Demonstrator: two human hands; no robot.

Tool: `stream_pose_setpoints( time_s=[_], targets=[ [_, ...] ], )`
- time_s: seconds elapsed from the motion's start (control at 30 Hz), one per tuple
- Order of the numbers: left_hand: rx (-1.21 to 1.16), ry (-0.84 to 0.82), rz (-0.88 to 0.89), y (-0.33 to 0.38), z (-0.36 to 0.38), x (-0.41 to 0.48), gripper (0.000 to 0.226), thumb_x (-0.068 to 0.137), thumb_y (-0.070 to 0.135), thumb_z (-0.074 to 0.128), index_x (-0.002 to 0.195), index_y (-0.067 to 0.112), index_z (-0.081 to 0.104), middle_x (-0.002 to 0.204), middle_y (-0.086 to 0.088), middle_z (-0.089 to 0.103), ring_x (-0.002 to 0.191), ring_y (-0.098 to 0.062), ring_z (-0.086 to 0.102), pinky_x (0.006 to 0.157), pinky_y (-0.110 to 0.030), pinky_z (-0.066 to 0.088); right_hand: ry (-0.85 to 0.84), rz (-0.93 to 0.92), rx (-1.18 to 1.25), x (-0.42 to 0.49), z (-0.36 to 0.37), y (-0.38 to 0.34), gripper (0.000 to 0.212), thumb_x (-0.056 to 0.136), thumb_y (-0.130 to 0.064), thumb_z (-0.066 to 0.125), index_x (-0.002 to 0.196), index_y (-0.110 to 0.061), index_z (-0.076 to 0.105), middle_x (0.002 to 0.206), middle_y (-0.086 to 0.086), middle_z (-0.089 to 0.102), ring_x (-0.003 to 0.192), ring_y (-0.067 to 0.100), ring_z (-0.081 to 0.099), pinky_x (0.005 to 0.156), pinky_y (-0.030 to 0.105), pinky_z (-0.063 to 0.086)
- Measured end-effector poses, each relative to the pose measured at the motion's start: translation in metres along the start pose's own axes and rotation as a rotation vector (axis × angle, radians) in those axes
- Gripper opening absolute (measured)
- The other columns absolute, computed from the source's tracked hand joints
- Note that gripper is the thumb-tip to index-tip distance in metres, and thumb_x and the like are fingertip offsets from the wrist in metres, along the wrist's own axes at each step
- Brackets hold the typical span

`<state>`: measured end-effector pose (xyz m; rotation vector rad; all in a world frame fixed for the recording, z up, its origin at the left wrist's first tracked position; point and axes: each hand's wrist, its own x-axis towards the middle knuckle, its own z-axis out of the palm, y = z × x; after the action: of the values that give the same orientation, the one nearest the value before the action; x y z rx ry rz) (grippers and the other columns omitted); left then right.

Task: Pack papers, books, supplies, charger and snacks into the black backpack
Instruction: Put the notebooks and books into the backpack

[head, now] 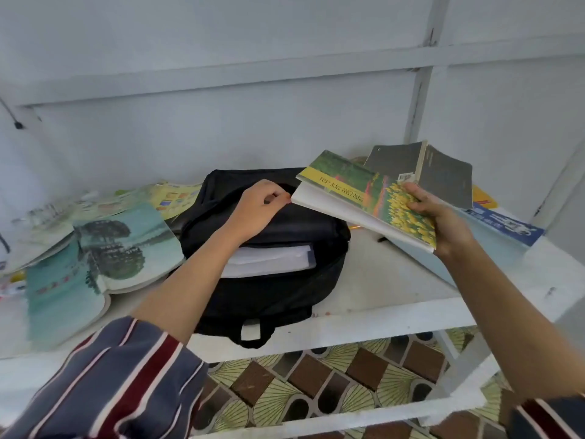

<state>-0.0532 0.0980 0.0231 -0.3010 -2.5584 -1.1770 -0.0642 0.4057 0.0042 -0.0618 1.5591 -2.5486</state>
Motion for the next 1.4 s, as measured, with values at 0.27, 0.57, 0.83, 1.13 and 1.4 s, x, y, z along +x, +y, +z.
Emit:
stream_pose_setpoints(
  time_s=[0.27, 0.57, 0.83, 1.13, 1.4],
  targets=[
    [0.619, -0.299, 0.325, -0.067, -0.03, -0.036, 0.023, 0.078, 0.03, 0.072, 0.1, 0.023, 0.074, 0.149, -0.01, 0.029, 0.138, -0.032, 0.022, 0.115, -0.042, 0.018, 0.068, 0.031, -0.06, -0.06, 0.046, 0.052, 0.049, 0.089, 0.0, 0.034, 0.128, -0.024, 0.05, 0.114, -0.001, 0.061, 0.086, 0.016, 0.066, 0.061, 0.019, 0.054],
    [0.77, -0.384, 0.286, -0.072, -0.043, -0.021, 0.046, 0.086, 0.023, 0.065, 0.129, 0.033, 0.053, 0.151, -0.009, 0.027, 0.131, -0.032, 0.036, 0.108, -0.043, 0.029, 0.034, 0.194, -0.437, -0.089, 0.056, 0.078, 0.048, 0.069, -0.015, 0.048, 0.109, -0.037, 0.063, 0.133, 0.0, 0.052, 0.112, 0.024, 0.057, 0.099, 0.036, 0.045],
    [0.521, -0.401, 0.195, -0.061, -0.063, 0.0, 0.046, 0.085, 0.026, 0.066, 0.13, 0.029, 0.054, 0.135, -0.005, 0.044, 0.12, -0.025, 0.046, 0.098, -0.038, 0.039, 0.452, 0.06, -0.022, -0.08, 0.096, 0.107, 0.042, 0.084, 0.01, 0.049, 0.119, -0.011, 0.061, 0.096, 0.004, 0.062, 0.077, 0.019, 0.061, 0.055, 0.023, 0.057],
    [0.509, -0.401, 0.21, -0.057, -0.065, 0.005, 0.042, 0.088, 0.027, 0.062, 0.129, 0.029, 0.054, 0.137, -0.006, 0.045, 0.123, -0.024, 0.044, 0.098, -0.038, 0.037, 0.268, 0.095, -0.706, -0.043, 0.158, 0.119, 0.065, 0.085, -0.016, 0.061, 0.14, -0.018, 0.027, 0.114, 0.01, 0.053, 0.086, 0.021, 0.057, 0.06, 0.027, 0.054],
    [0.502, -0.399, 0.197, -0.055, -0.072, 0.009, 0.042, 0.087, 0.029, 0.063, 0.129, 0.031, 0.054, 0.143, -0.006, 0.04, 0.129, -0.025, 0.039, 0.102, -0.038, 0.033, -0.037, -0.169, -1.798, -0.055, 0.149, 0.083, 0.057, 0.081, -0.032, 0.069, 0.134, -0.035, 0.047, 0.125, 0.004, 0.055, 0.109, 0.022, 0.052, 0.084, 0.032, 0.045]
  ],
)
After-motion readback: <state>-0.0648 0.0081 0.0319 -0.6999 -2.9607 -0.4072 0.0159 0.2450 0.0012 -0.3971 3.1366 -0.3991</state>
